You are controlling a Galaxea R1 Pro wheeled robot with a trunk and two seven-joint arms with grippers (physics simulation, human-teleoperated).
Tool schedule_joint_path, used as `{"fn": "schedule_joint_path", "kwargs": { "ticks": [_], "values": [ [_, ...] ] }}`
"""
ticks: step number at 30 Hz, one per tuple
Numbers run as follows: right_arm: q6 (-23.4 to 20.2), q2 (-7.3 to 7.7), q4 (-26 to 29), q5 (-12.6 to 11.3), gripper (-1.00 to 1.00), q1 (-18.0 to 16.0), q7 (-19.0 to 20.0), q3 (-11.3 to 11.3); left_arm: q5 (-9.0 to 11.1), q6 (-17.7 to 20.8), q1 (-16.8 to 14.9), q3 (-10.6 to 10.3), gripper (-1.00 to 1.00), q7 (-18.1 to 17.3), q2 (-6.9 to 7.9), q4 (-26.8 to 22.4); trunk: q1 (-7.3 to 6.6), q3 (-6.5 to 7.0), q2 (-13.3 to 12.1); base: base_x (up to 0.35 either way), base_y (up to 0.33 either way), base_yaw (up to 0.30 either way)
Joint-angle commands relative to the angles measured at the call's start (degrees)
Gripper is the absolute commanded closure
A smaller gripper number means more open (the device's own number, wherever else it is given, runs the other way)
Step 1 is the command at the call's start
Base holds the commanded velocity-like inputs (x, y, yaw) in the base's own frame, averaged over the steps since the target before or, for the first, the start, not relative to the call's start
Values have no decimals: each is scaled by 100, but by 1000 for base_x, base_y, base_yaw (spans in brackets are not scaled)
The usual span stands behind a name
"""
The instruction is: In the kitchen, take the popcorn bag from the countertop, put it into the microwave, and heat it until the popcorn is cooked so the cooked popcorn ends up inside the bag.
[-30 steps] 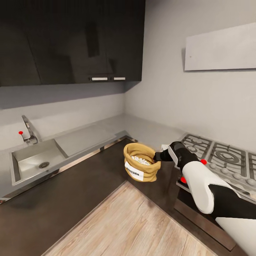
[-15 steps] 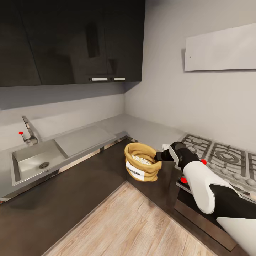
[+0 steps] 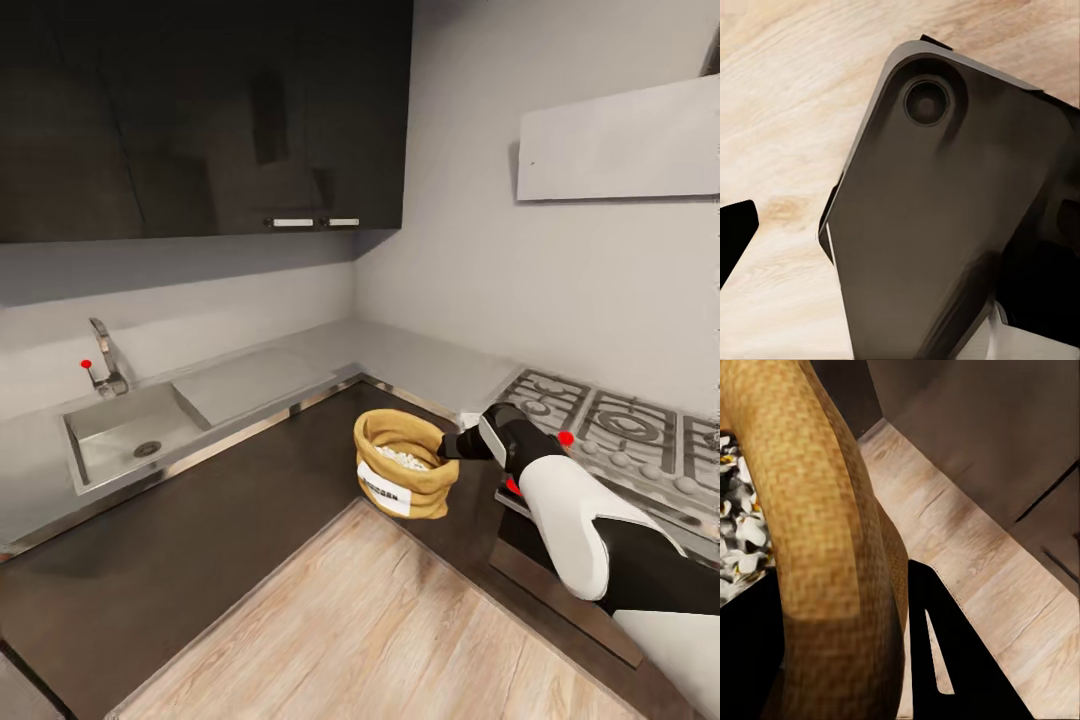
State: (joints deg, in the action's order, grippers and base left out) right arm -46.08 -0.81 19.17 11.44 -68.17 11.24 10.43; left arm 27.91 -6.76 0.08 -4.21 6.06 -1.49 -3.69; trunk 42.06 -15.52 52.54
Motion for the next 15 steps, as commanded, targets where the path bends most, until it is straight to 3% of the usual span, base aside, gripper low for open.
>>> {"fn": "schedule_joint_path", "kwargs": {
  "ticks": [1,7,15],
  "values": [
    [-25,12,4,51,100,-3,44,45,39,-5,1,-45,-100,27,-5,-8,-3,-7,6,-326,120,0],
    [-23,62,-1,82,100,-3,60,41,-5,-8,1,-69,-100,15,4,-15,-3,16,6,-300,60,0],
    [-24,64,-4,80,100,-3,53,30,-5,-18,1,-106,-100,5,8,-17,-3,88,6,-18,1,0]
  ]
}}
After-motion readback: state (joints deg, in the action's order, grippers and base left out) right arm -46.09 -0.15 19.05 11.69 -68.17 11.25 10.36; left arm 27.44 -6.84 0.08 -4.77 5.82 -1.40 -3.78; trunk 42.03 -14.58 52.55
